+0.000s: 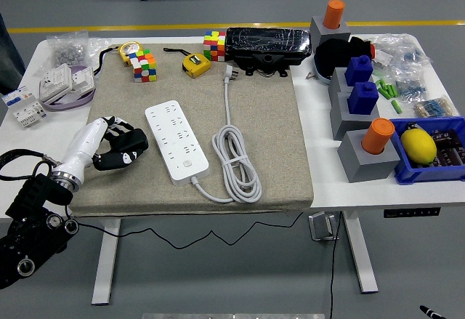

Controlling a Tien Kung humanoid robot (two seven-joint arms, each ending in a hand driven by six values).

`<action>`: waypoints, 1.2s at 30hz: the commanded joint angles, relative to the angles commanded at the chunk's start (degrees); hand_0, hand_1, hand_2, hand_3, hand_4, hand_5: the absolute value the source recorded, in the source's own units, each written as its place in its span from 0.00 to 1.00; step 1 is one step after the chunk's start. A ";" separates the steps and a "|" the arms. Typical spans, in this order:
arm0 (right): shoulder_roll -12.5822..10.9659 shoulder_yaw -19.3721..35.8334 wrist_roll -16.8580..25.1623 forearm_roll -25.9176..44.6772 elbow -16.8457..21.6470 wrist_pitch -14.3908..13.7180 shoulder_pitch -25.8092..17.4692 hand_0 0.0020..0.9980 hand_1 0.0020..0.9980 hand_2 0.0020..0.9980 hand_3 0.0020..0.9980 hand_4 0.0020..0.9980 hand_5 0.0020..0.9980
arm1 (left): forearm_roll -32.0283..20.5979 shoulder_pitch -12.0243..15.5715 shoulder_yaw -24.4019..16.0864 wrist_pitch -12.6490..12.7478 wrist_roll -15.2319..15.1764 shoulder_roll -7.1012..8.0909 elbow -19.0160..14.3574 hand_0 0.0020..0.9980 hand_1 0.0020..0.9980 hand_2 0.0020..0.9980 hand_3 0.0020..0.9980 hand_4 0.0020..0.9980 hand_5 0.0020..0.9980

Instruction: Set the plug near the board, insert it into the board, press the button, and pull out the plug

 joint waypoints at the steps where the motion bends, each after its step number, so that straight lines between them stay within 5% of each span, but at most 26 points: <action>1: 0.00 -0.04 -0.01 0.00 -0.02 0.01 -0.01 0.65 0.65 0.63 0.56 0.99 0.55 | -0.04 0.06 -0.03 -0.08 -0.01 0.00 0.10 0.64 0.58 0.53 0.56 0.86 0.20; 12: -0.03 0.09 0.00 -0.01 0.02 0.02 0.10 0.65 0.65 0.63 0.56 0.99 0.55 | 0.46 0.18 -0.13 -1.06 0.46 0.23 0.78 0.70 0.64 0.59 0.64 0.97 0.26; 20: -0.02 0.15 -0.01 -0.07 -0.01 0.03 0.00 0.65 0.65 0.63 0.56 0.99 0.55 | 1.05 1.43 -2.34 -0.07 -0.91 0.51 -2.10 0.70 0.65 0.61 0.67 1.00 0.29; 21: 0.00 0.18 0.00 -0.06 0.02 0.02 0.02 0.65 0.65 0.63 0.56 0.99 0.55 | 0.96 1.69 -2.89 0.33 -1.43 0.54 -2.73 0.75 0.74 0.72 0.77 1.00 0.41; 23: 0.03 0.22 0.00 -0.07 0.02 0.02 0.06 0.65 0.65 0.63 0.56 0.99 0.55 | 0.48 2.26 -4.32 1.36 -3.01 0.54 -4.29 0.75 0.74 0.72 0.77 1.00 0.41; 32: 0.08 0.14 0.01 -0.07 -0.24 0.01 0.25 0.65 0.65 0.63 0.56 0.99 0.55 | -11.30 4.04 -10.50 5.05 -8.82 -0.34 -11.17 0.74 0.74 0.72 0.75 1.00 0.48; 33: 0.08 0.14 0.00 -0.07 -0.31 0.01 0.37 0.65 0.65 0.63 0.56 0.99 0.55 | -12.95 4.09 -11.10 5.04 -8.84 -0.54 -11.71 0.70 0.68 0.66 0.65 0.90 0.38; 36: 0.02 0.14 0.00 -0.06 -0.41 0.00 0.58 0.65 0.65 0.63 0.56 0.99 0.55 | -13.42 4.14 -11.68 4.71 -8.35 -0.85 -12.03 0.70 0.68 0.66 0.65 0.90 0.38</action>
